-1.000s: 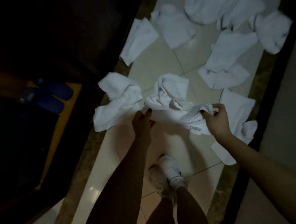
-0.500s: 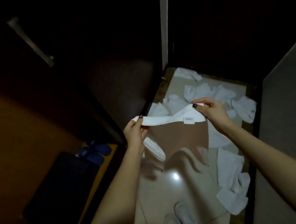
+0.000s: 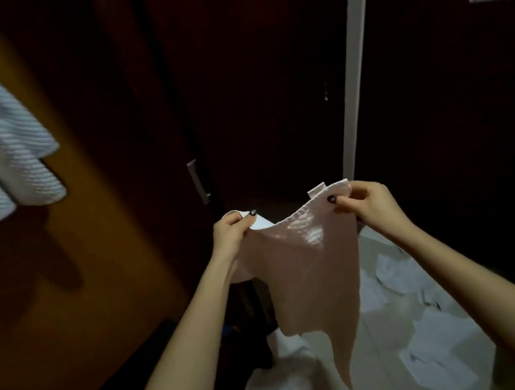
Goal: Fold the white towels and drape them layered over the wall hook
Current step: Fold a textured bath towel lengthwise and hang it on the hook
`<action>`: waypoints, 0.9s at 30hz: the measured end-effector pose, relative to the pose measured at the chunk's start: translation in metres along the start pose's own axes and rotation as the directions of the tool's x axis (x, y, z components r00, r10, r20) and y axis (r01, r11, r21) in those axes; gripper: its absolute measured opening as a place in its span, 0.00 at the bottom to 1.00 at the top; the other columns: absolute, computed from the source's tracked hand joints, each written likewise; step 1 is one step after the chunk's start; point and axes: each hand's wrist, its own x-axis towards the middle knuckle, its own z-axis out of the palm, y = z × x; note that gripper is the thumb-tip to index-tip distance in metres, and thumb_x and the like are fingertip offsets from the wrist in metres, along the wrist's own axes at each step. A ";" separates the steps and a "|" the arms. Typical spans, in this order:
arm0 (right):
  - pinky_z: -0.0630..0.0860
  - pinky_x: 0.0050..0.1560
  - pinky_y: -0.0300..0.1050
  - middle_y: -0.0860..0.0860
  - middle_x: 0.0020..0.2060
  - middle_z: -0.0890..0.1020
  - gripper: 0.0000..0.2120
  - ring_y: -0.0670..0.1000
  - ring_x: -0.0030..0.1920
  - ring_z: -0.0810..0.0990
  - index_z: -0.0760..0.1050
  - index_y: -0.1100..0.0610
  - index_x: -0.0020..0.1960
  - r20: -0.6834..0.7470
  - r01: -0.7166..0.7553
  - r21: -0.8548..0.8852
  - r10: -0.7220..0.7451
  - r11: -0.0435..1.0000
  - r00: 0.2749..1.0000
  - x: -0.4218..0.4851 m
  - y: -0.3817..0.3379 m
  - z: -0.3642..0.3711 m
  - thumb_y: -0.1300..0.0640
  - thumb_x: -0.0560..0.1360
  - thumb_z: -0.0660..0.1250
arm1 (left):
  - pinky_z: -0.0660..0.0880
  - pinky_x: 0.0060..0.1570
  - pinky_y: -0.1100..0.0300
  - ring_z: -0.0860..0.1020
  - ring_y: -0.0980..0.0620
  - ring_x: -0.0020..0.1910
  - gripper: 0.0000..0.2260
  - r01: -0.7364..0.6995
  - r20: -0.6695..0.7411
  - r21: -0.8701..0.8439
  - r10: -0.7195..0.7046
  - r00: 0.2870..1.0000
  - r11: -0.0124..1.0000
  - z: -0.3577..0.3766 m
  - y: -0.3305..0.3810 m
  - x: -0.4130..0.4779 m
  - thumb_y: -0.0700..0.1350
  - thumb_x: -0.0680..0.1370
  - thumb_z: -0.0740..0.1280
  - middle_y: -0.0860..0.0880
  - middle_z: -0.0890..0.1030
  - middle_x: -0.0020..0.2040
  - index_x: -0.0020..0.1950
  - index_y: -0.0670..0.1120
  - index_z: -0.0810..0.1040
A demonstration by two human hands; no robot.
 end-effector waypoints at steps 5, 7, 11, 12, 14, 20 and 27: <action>0.77 0.42 0.34 0.43 0.43 0.85 0.06 0.41 0.45 0.83 0.82 0.44 0.49 0.143 0.169 -0.026 -0.164 0.985 0.976 0.042 -0.031 -0.012 0.55 0.78 0.68 | 0.67 0.37 0.59 0.73 0.50 0.40 0.09 -0.099 -0.055 0.034 0.100 0.993 0.995 -0.014 0.041 -0.002 0.40 0.77 0.69 0.51 0.72 0.40 0.39 0.40 0.73; 0.72 0.42 0.36 0.46 0.42 0.80 0.05 0.45 0.44 0.80 0.81 0.46 0.48 0.204 0.235 -0.084 -0.215 0.968 0.955 0.062 -0.037 -0.016 0.54 0.78 0.68 | 0.72 0.47 0.57 0.76 0.45 0.55 0.05 -0.095 -0.075 -0.097 0.088 0.993 0.991 -0.014 0.051 -0.005 0.40 0.79 0.66 0.49 0.78 0.52 0.46 0.38 0.75; 0.79 0.47 0.39 0.48 0.47 0.84 0.07 0.47 0.48 0.83 0.83 0.57 0.51 0.321 0.265 0.055 -0.268 0.963 0.908 0.089 -0.049 -0.010 0.57 0.79 0.67 | 0.76 0.42 0.63 0.79 0.48 0.47 0.08 -0.085 0.010 -0.230 0.090 0.996 0.970 -0.009 0.070 -0.018 0.41 0.80 0.64 0.46 0.82 0.45 0.42 0.42 0.76; 0.81 0.47 0.42 0.49 0.46 0.85 0.07 0.48 0.48 0.85 0.82 0.56 0.53 0.360 0.249 0.108 -0.272 0.962 0.892 0.092 -0.053 -0.006 0.58 0.79 0.67 | 0.76 0.41 0.63 0.79 0.50 0.44 0.08 -0.094 0.036 -0.224 0.105 0.994 0.970 -0.009 0.075 -0.022 0.41 0.80 0.63 0.47 0.82 0.42 0.42 0.42 0.76; 0.82 0.46 0.45 0.51 0.45 0.86 0.06 0.50 0.48 0.85 0.82 0.55 0.53 0.425 0.223 0.198 -0.289 0.954 0.858 0.097 -0.060 0.005 0.59 0.79 0.67 | 0.78 0.44 0.62 0.81 0.50 0.46 0.05 -0.111 0.088 -0.234 0.135 0.987 0.966 -0.011 0.084 -0.028 0.41 0.79 0.64 0.46 0.83 0.47 0.48 0.41 0.78; 0.79 0.50 0.39 0.49 0.54 0.85 0.10 0.49 0.56 0.83 0.81 0.51 0.59 0.645 0.091 0.387 -0.340 0.918 0.684 0.116 -0.079 0.030 0.56 0.79 0.66 | 0.78 0.55 0.53 0.78 0.42 0.63 0.10 -0.200 0.148 -0.352 0.265 0.953 0.914 -0.029 0.111 -0.045 0.44 0.80 0.61 0.41 0.78 0.65 0.50 0.37 0.77; 0.77 0.56 0.44 0.56 0.59 0.82 0.18 0.56 0.61 0.80 0.77 0.58 0.65 0.879 -0.114 0.360 -0.296 0.926 0.375 0.114 -0.104 0.066 0.56 0.76 0.67 | 0.79 0.53 0.52 0.80 0.44 0.59 0.09 -0.255 0.067 -0.296 0.286 0.956 0.920 -0.049 0.135 -0.075 0.51 0.77 0.67 0.42 0.82 0.60 0.40 0.51 0.84</action>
